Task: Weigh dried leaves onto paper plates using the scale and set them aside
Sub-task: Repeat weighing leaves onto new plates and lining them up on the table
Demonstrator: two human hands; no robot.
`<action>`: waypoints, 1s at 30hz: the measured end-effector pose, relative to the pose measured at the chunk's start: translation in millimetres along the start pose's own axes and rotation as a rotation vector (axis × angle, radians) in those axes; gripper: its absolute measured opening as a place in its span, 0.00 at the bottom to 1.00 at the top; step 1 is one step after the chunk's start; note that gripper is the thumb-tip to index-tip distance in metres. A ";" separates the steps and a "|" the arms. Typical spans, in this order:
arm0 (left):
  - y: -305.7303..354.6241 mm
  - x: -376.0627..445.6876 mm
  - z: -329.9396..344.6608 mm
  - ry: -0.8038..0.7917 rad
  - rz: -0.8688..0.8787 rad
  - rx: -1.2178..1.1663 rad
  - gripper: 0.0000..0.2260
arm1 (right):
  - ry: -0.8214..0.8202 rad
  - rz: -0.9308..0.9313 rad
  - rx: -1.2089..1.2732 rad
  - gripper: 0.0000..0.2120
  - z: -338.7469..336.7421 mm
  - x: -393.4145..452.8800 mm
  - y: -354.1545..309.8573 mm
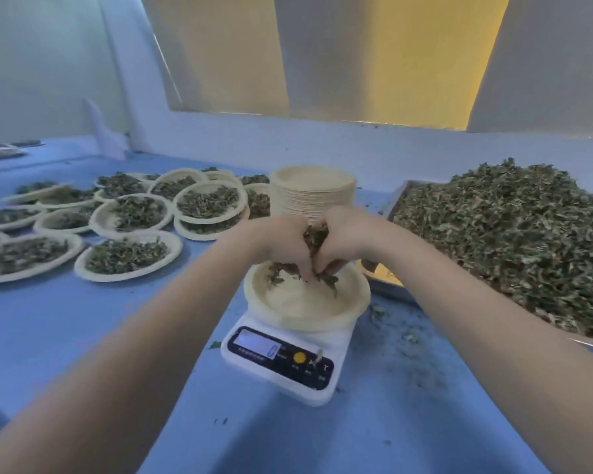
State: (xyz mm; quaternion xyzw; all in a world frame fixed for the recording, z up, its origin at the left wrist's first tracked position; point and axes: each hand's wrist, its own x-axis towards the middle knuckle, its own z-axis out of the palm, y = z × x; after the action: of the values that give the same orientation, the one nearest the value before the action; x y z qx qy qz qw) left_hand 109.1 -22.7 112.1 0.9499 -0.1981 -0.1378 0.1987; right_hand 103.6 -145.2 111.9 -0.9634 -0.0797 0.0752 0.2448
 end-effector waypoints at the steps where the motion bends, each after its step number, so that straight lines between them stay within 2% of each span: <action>1: -6.0 -2.7 4.4 0.003 -0.003 -0.019 0.18 | -0.040 0.008 -0.003 0.19 2.0 -1.0 0.3; 4: -17.1 -8.8 1.5 -0.004 0.003 -0.025 0.33 | -0.115 0.043 0.031 0.36 -2.6 -5.4 3.1; 6: -20.1 -14.4 -9.4 0.010 0.012 -0.067 0.39 | -0.128 0.053 0.054 0.40 -9.8 -7.2 5.5; 9: -17.7 -20.2 -19.7 0.099 0.055 -0.170 0.33 | -0.097 0.029 0.068 0.32 -19.5 -9.3 7.7; 12: -13.6 -18.1 -20.2 0.189 0.103 -0.230 0.25 | -0.001 -0.012 0.098 0.23 -20.4 -8.9 11.8; 18: -10.5 -11.1 -10.1 0.211 0.144 -0.253 0.16 | 0.123 -0.074 0.122 0.09 -10.3 -5.9 20.4; 30: -21.8 -11.6 5.1 0.238 0.130 -0.257 0.14 | 0.163 -0.071 0.105 0.10 7.0 -3.5 21.0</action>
State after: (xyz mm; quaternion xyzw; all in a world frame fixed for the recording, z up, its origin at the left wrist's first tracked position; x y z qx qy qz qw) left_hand 104.1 -0.9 100.3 0.9114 -0.2151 -0.0354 0.3490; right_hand 101.3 -160.9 96.0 -0.9486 -0.0896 -0.0083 0.3034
